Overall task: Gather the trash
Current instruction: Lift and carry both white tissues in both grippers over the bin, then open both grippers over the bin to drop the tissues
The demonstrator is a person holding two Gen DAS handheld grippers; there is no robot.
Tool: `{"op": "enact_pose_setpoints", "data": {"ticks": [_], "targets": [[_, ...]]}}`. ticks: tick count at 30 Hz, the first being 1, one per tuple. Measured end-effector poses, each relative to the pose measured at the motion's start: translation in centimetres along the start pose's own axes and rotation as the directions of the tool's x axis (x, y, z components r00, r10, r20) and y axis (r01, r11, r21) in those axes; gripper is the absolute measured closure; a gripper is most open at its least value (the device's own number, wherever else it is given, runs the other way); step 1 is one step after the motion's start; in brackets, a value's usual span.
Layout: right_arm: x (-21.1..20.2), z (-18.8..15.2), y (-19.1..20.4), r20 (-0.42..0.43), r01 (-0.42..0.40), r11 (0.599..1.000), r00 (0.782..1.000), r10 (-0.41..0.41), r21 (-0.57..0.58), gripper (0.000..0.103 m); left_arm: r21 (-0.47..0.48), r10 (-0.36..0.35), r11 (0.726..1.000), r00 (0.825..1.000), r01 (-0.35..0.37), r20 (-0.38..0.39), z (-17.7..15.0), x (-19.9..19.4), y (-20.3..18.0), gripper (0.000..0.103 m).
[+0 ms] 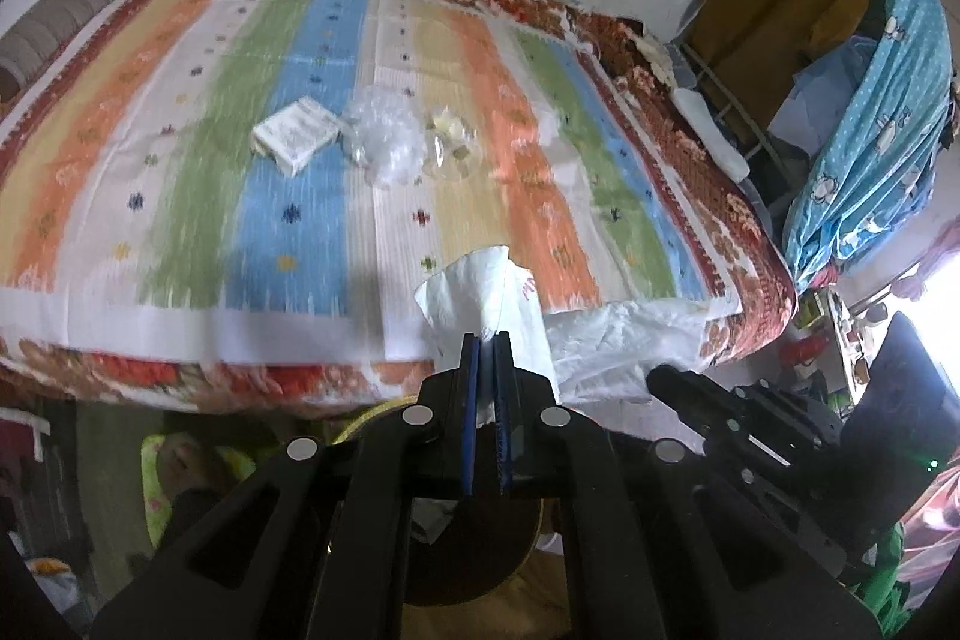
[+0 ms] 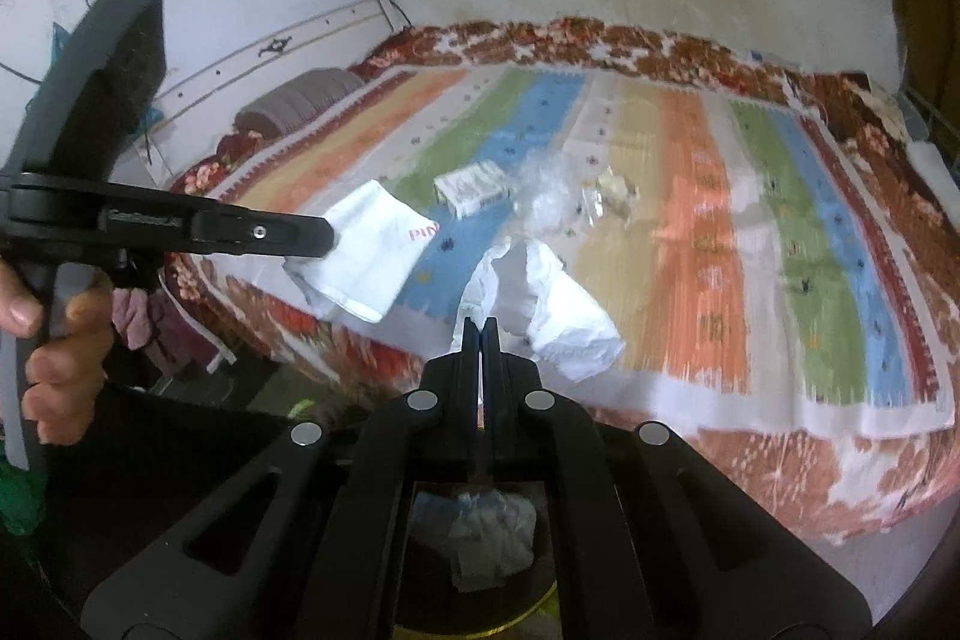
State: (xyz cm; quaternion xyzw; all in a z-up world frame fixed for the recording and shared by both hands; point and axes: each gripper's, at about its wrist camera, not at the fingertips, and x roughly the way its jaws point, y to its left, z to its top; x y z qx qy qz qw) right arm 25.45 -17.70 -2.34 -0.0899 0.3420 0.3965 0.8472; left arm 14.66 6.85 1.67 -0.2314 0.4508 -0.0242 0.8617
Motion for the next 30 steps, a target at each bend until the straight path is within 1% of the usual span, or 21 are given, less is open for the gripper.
{"op": "enact_pose_setpoints", "data": {"ticks": [1, 4, 7, 13, 16, 20, 23, 26, 30], "targets": [[0.1, -0.2, 0.0, -0.010, 0.001, 1.000, 1.000, -0.001, 0.003, 0.103, -0.003, 0.003, 1.000, 1.000, -0.003, -0.011, -0.5, 0.3, 0.1, 0.099], [0.5, -1.6, 0.5, -0.052, 0.013, 1.000, 0.999, -0.013, 0.002, 0.103, -0.015, 0.043, 0.999, 0.997, -0.044, -0.056, -1.8, 1.7, 0.2, 0.099], [1.1, -2.8, 0.6, -0.093, 0.017, 1.000, 0.996, -0.015, 0.012, 0.103, -0.013, 0.085, 0.996, 0.993, -0.086, -0.085, -2.9, 2.8, 0.0, 0.099], [2.5, -4.8, 1.2, -0.163, 0.028, 1.000, 0.986, -0.026, 0.013, 0.103, -0.038, 0.109, 0.992, 0.980, -0.116, -0.164, -4.9, 5.2, 0.3, 0.099], [3.4, -5.9, 1.1, -0.210, 0.023, 0.999, 0.978, -0.013, 0.044, 0.103, -0.057, 0.144, 0.986, 0.969, -0.159, -0.203, -5.7, 6.4, 0.6, 0.099], [5.0, -7.4, 0.6, -0.283, 0.021, 0.994, 0.959, 0.011, 0.108, 0.103, -0.092, 0.162, 0.977, 0.954, -0.191, -0.252, -6.5, 7.8, 1.6, 0.098], [5.5, -8.2, 0.9, -0.308, 0.035, 0.994, 0.951, -0.002, 0.103, 0.103, -0.114, 0.167, 0.972, 0.947, -0.204, -0.276, -6.8, 8.4, 2.1, 0.098], [6.1, -8.8, 1.0, -0.330, 0.039, 0.994, 0.944, -0.002, 0.106, 0.103, -0.117, 0.181, 0.968, 0.938, -0.223, -0.295, -7.1, 8.9, 2.2, 0.098], [7.0, -9.6, 1.1, -0.371, 0.046, 0.991, 0.928, 0.003, 0.124, 0.103, -0.130, 0.188, 0.963, 0.934, -0.236, -0.304, -7.3, 9.2, 2.6, 0.098]]}}
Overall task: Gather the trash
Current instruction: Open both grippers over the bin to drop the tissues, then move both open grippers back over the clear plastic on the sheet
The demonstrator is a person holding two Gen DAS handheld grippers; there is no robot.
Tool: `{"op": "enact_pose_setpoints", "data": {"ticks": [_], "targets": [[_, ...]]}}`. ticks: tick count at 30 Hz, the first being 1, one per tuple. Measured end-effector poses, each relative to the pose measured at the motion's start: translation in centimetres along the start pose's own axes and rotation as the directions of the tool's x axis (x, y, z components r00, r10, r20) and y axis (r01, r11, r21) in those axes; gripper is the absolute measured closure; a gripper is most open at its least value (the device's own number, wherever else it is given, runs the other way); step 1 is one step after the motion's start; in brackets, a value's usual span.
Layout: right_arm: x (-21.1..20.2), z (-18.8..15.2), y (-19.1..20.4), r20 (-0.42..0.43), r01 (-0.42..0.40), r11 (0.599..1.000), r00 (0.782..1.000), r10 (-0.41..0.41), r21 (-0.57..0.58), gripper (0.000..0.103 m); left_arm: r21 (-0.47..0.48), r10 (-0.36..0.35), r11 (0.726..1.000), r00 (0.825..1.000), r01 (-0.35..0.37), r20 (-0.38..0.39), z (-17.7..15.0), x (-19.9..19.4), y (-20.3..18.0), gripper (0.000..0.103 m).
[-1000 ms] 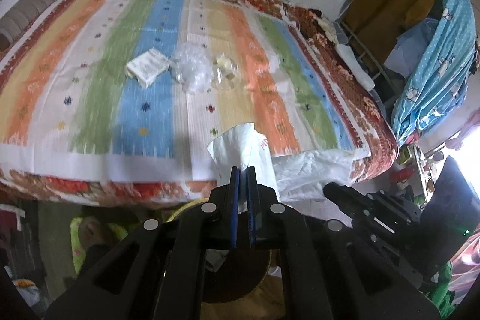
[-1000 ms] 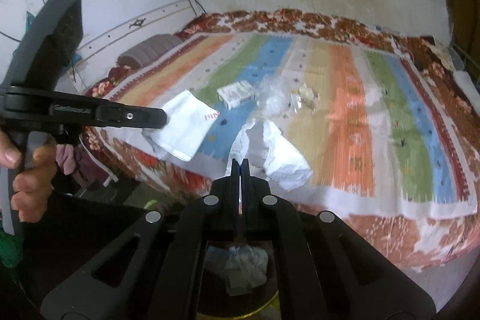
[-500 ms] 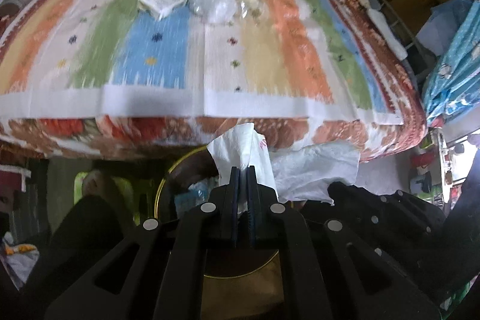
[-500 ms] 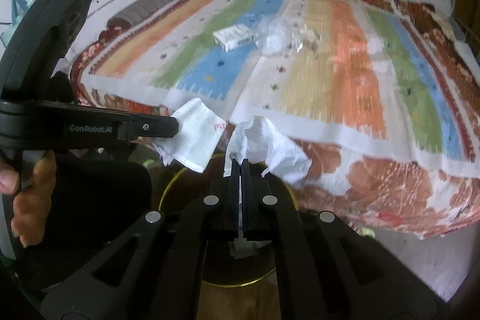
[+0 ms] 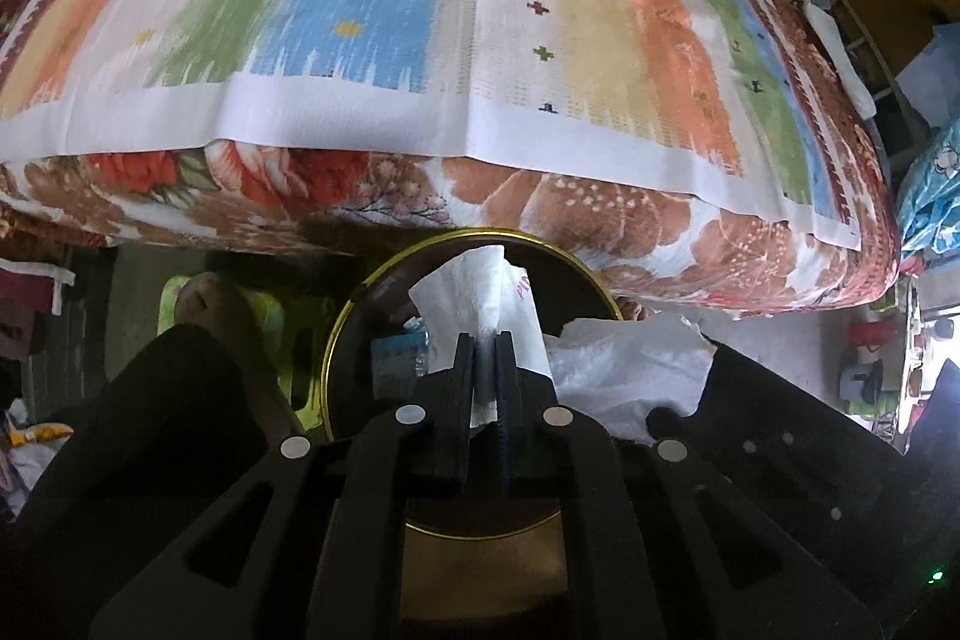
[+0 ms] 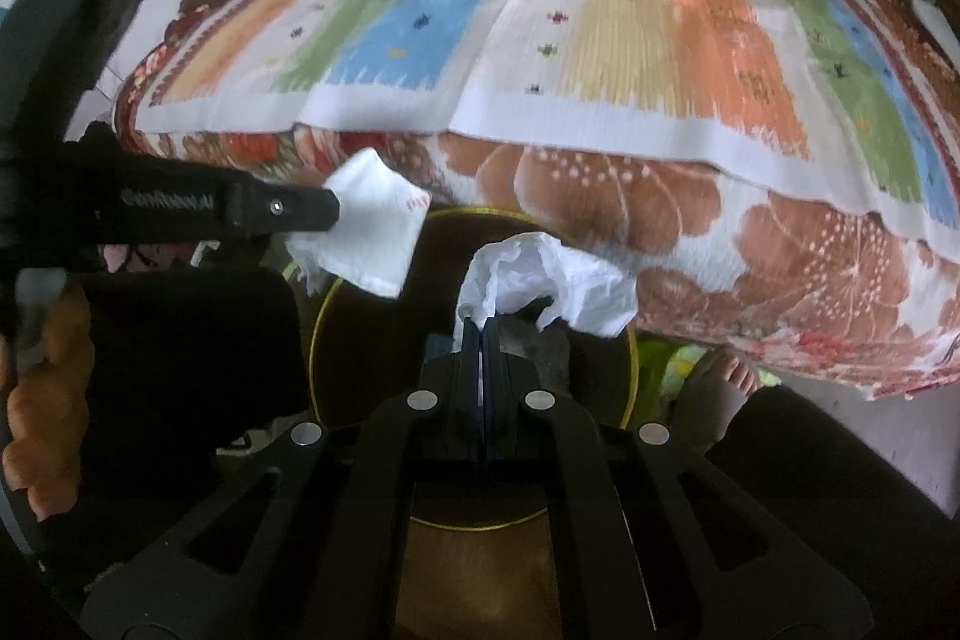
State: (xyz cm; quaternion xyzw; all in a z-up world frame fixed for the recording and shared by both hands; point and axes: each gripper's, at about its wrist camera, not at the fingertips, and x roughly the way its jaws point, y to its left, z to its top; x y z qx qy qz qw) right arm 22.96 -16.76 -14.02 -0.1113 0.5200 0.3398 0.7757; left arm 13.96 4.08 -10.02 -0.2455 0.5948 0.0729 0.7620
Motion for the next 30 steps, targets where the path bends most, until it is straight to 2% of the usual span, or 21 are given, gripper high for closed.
{"op": "enact_pose_setpoints", "data": {"ticks": [4, 5, 6, 8, 9, 11, 13, 16, 20, 23, 27, 30], "targets": [[1.2, -0.1, -0.7, -0.038, -0.017, 0.999, 0.999, 0.019, 0.052, 0.103, -0.022, 0.005, 1.000, 1.000, -0.006, -0.024, 0.0, 0.6, 0.3, 0.094], [1.6, -0.2, -1.0, -0.051, -0.029, 0.996, 0.998, 0.033, 0.080, 0.102, -0.025, -0.003, 1.000, 1.000, 0.002, -0.030, 0.0, 0.6, 0.3, 0.086], [1.9, -0.3, -1.3, -0.062, -0.038, 0.994, 0.997, 0.045, 0.103, 0.102, -0.028, -0.011, 1.000, 0.999, 0.010, -0.031, 0.1, 0.7, 0.2, 0.072], [2.6, -0.4, -1.8, -0.092, -0.052, 0.988, 0.994, 0.065, 0.142, 0.102, -0.037, -0.018, 0.999, 1.000, 0.017, -0.017, 0.1, 0.6, 0.4, 0.058], [2.8, -0.5, -1.9, -0.101, -0.050, 0.987, 0.993, 0.066, 0.153, 0.100, -0.038, -0.009, 0.999, 1.000, 0.009, -0.001, 0.2, 0.4, 0.4, 0.057], [2.6, -0.5, -2.0, -0.092, -0.035, 0.987, 0.995, 0.050, 0.154, 0.081, -0.030, 0.018, 0.999, 0.998, -0.016, 0.052, 0.4, -0.5, 0.3, 0.054], [2.0, -0.4, -1.9, -0.069, -0.032, 0.989, 0.997, 0.042, 0.144, 0.068, -0.038, 0.003, 0.999, 0.997, 0.000, 0.083, 0.7, -1.4, 0.4, 0.048], [1.6, -0.3, -1.8, -0.053, -0.034, 0.990, 0.998, 0.041, 0.135, 0.066, -0.055, -0.010, 0.998, 0.992, 0.017, 0.122, 1.0, -2.5, 0.8, 0.044], [1.0, 0.1, -1.9, -0.032, -0.044, 0.989, 0.998, 0.049, 0.138, 0.061, -0.046, 0.018, 0.999, 0.983, -0.010, 0.180, 1.1, -3.5, 0.9, 0.038], [0.1, 0.6, -1.9, 0.001, -0.036, 0.992, 0.999, 0.036, 0.122, 0.058, -0.044, 0.013, 0.999, 0.980, -0.005, 0.201, 1.3, -4.1, 1.1, 0.037], [-1.2, 1.4, -2.0, 0.043, -0.035, 0.994, 0.999, 0.031, 0.102, 0.053, -0.034, 0.026, 0.999, 0.962, -0.017, 0.271, 1.7, -5.7, 1.3, 0.027], [-2.1, 2.1, -2.4, 0.074, -0.037, 0.995, 0.997, 0.030, 0.097, 0.050, -0.028, 0.017, 1.000, 0.954, -0.009, 0.300, 2.2, -6.6, 1.5, 0.023]]}}
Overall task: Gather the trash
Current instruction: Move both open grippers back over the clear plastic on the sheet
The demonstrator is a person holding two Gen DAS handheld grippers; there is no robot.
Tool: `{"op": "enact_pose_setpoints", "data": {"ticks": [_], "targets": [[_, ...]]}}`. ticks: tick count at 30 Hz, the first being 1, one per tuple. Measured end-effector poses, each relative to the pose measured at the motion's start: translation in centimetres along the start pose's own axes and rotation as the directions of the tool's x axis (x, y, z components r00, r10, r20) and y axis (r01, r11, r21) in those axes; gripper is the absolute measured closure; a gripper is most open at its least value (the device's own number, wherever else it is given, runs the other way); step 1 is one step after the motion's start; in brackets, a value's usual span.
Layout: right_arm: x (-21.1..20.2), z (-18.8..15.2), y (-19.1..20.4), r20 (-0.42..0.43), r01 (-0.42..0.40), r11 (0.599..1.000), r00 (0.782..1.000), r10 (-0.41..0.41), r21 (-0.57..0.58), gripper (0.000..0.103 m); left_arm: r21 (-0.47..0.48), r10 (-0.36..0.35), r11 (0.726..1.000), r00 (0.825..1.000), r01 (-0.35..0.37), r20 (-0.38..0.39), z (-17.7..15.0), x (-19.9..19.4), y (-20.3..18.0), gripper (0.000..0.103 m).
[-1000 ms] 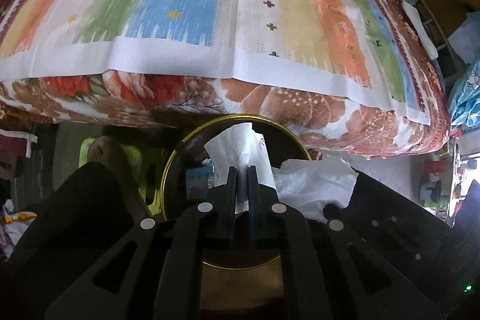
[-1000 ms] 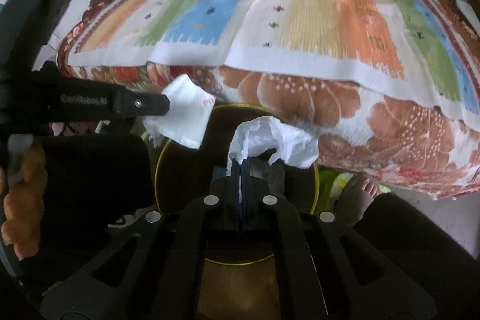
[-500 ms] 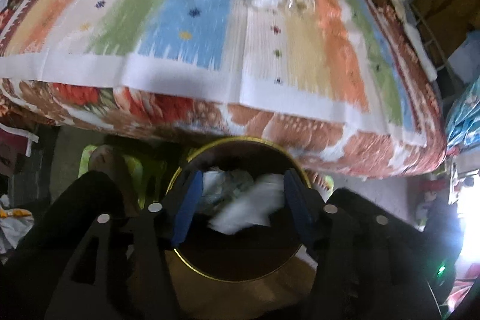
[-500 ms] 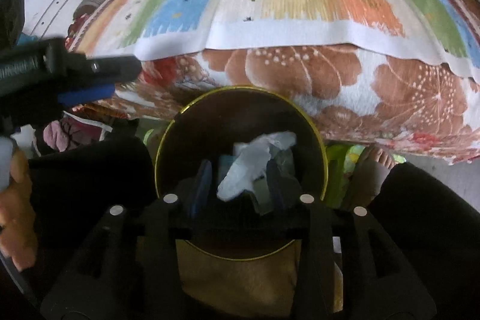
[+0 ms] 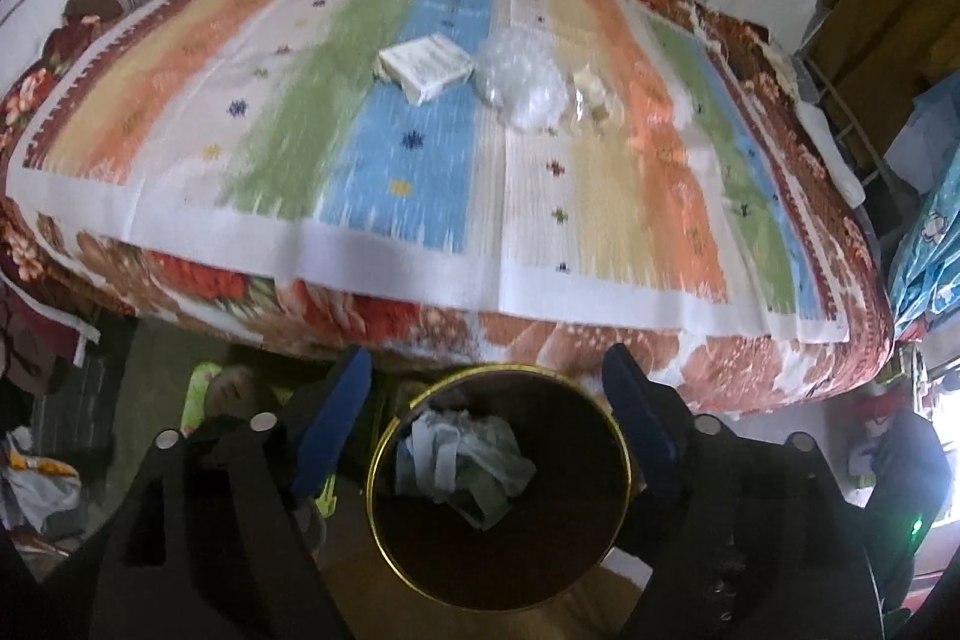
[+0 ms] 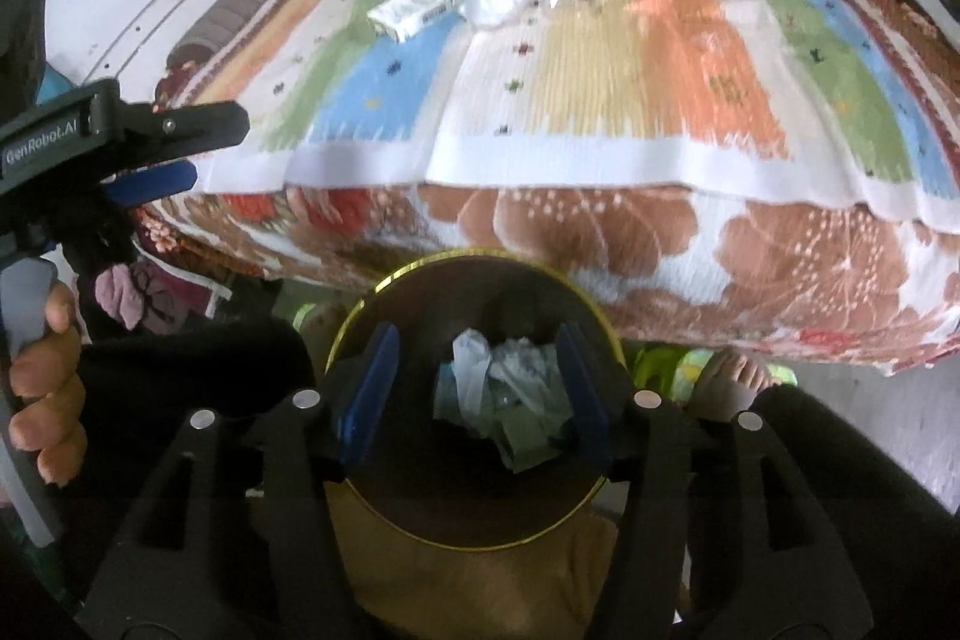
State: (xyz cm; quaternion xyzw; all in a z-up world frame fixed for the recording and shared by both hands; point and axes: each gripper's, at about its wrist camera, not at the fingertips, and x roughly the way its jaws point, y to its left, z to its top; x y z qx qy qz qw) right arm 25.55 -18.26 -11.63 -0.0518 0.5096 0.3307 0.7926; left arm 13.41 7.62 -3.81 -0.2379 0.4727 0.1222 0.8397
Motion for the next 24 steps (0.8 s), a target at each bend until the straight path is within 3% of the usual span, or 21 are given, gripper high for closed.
{"op": "enact_pose_setpoints", "data": {"ticks": [7, 10, 17, 24], "targets": [[-2.9, 3.0, -0.1, 0.121, 0.066, 0.996, 0.991, -0.058, -0.056, 0.040, -0.001, -0.013, 1.000, 1.000, 0.013, 0.006, 1.9, -0.1, 0.3, 0.018], [-3.5, 3.9, -0.1, 0.150, 0.076, 0.994, 0.987, -0.064, -0.077, 0.031, 0.025, -0.024, 0.999, 1.000, 0.024, 0.008, 2.8, 0.1, 0.0, 0.005], [-5.3, 6.1, 0.0, 0.233, 0.137, 0.979, 0.967, -0.100, -0.150, 0.013, 0.072, 0.038, 0.996, 0.996, -0.044, 0.086, 5.2, -0.3, -0.1, 0.006], [-5.9, 8.5, 0.0, 0.322, 0.178, 0.969, 0.939, -0.116, -0.171, 0.010, 0.073, 0.050, 0.996, 0.994, -0.058, 0.096, 7.7, 1.1, 0.5, 0.006]]}}
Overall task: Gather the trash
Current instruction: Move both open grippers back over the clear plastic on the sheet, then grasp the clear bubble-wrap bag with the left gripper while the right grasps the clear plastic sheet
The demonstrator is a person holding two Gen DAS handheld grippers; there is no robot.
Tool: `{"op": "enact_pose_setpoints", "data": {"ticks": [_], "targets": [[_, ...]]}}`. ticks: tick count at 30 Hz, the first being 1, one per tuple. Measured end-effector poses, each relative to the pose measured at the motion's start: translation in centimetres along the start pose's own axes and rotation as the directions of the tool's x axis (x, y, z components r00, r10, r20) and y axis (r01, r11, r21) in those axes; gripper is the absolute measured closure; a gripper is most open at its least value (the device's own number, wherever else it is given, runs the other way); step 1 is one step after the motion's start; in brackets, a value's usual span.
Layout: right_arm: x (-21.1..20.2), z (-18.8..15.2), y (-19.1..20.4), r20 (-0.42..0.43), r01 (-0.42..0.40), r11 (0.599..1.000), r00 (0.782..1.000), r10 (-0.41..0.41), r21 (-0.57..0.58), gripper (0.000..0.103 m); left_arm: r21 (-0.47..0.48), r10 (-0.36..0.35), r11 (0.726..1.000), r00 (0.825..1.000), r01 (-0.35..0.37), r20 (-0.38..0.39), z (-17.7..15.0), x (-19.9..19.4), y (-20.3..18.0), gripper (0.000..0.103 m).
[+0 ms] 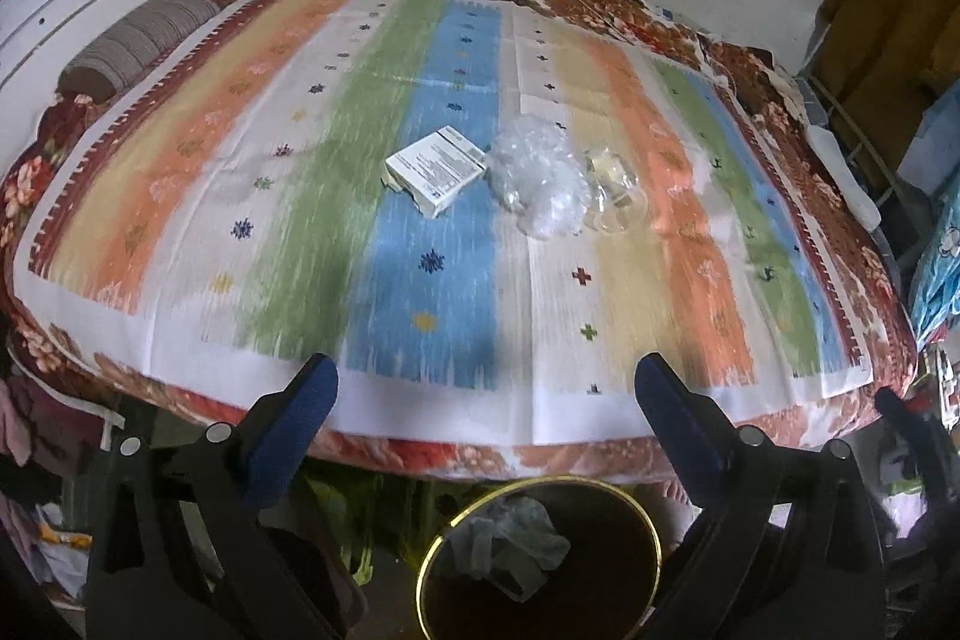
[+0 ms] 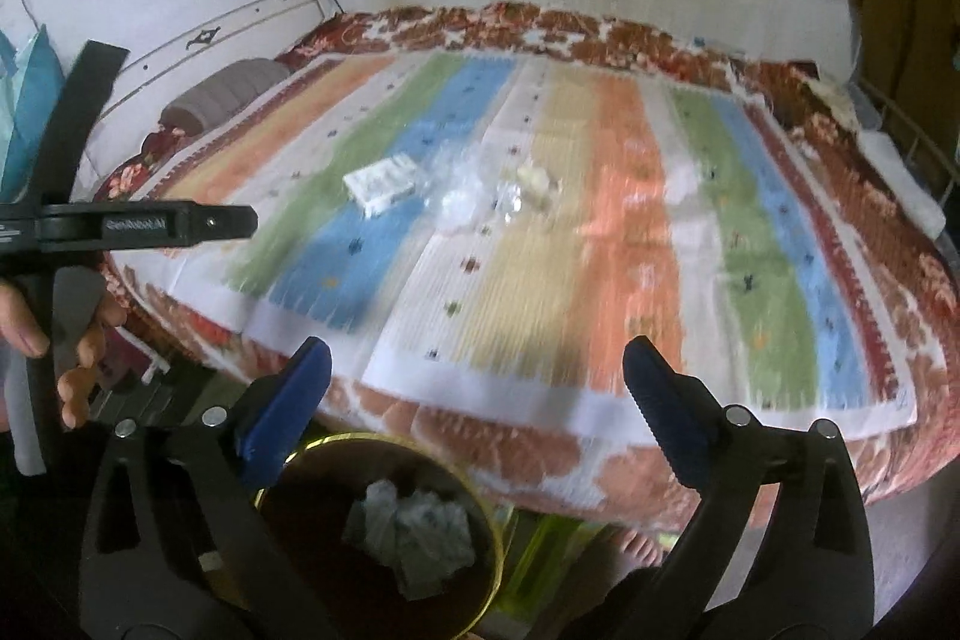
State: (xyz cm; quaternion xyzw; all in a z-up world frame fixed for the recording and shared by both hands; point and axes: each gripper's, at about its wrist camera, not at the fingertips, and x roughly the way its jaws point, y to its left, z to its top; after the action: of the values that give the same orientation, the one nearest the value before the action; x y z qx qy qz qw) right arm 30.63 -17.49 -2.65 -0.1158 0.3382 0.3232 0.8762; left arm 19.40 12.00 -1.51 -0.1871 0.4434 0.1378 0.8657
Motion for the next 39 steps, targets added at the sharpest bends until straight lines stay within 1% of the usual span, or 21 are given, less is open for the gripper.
{"op": "enact_pose_setpoints", "data": {"ticks": [3, 6, 8, 11, 13, 19, 20, 22, 27, 32, 35, 37, 39], "targets": [[0.5, 1.0, -0.1, 0.026, 0.012, 1.000, 1.000, -0.012, -0.026, 0.010, 0.048, 0.021, 0.999, 1.000, -0.021, 0.004, 1.2, 1.2, 0.0, 0.006], [1.4, 1.8, -0.5, 0.039, 0.012, 1.000, 0.999, -0.011, -0.025, 0.010, 0.093, 0.050, 0.994, 0.999, -0.052, 0.021, 2.4, 2.0, 0.1, 0.006], [2.2, 2.3, -0.9, 0.048, 0.007, 1.000, 0.999, -0.006, -0.014, 0.009, 0.121, 0.047, 0.991, 0.998, -0.052, 0.040, 2.9, 2.4, 0.0, 0.006], [3.4, 2.9, -1.3, 0.055, -0.006, 1.000, 0.998, 0.007, -0.006, 0.009, 0.148, 0.017, 0.989, 0.996, -0.030, 0.083, 3.8, 2.8, 0.0, 0.006], [4.1, 3.1, -1.5, 0.060, -0.008, 1.000, 0.998, 0.009, -0.008, 0.009, 0.135, -0.013, 0.991, 0.995, 0.000, 0.095, 4.3, 3.2, 0.4, 0.006], [6.7, 3.6, -2.7, 0.052, -0.028, 0.998, 0.998, 0.025, 0.054, 0.009, 0.078, -0.092, 0.993, 0.993, 0.085, 0.081, 5.3, 4.7, 1.4, 0.006], [7.2, 3.7, -2.9, 0.051, -0.031, 0.998, 0.998, 0.028, 0.060, 0.009, 0.061, -0.117, 0.992, 0.991, 0.113, 0.070, 5.4, 5.1, 1.6, 0.006], [8.2, 3.9, -3.0, 0.049, -0.030, 0.998, 0.998, 0.027, 0.055, 0.009, 0.041, -0.145, 0.989, 0.988, 0.143, 0.052, 5.5, 5.7, 1.7, 0.006], [10.2, 4.1, -3.0, 0.042, -0.029, 0.999, 0.999, 0.027, 0.038, 0.009, 0.047, -0.194, 0.980, 0.980, 0.192, 0.047, 5.6, 6.7, 1.0, 0.006], [11.9, 4.2, -2.8, 0.033, -0.052, 0.999, 0.998, 0.051, 0.018, 0.010, 0.046, -0.227, 0.973, 0.973, 0.226, 0.025, 5.8, 7.8, 0.3, 0.007], [12.6, 4.7, -2.9, 0.039, -0.074, 0.997, 0.997, 0.074, 0.007, 0.011, -0.013, -0.248, 0.969, 0.969, 0.248, 0.022, 6.0, 8.3, 0.3, 0.007], [13.0, 4.9, -3.2, 0.044, -0.078, 0.997, 0.996, 0.077, 0.015, 0.011, -0.054, -0.272, 0.961, 0.962, 0.273, 0.025, 6.3, 8.5, 0.1, 0.007], [13.7, 5.1, -3.6, 0.043, -0.076, 0.997, 0.996, 0.075, 0.022, 0.013, -0.070, -0.285, 0.956, 0.958, 0.286, 0.027, 6.7, 9.0, -0.1, 0.007]]}}
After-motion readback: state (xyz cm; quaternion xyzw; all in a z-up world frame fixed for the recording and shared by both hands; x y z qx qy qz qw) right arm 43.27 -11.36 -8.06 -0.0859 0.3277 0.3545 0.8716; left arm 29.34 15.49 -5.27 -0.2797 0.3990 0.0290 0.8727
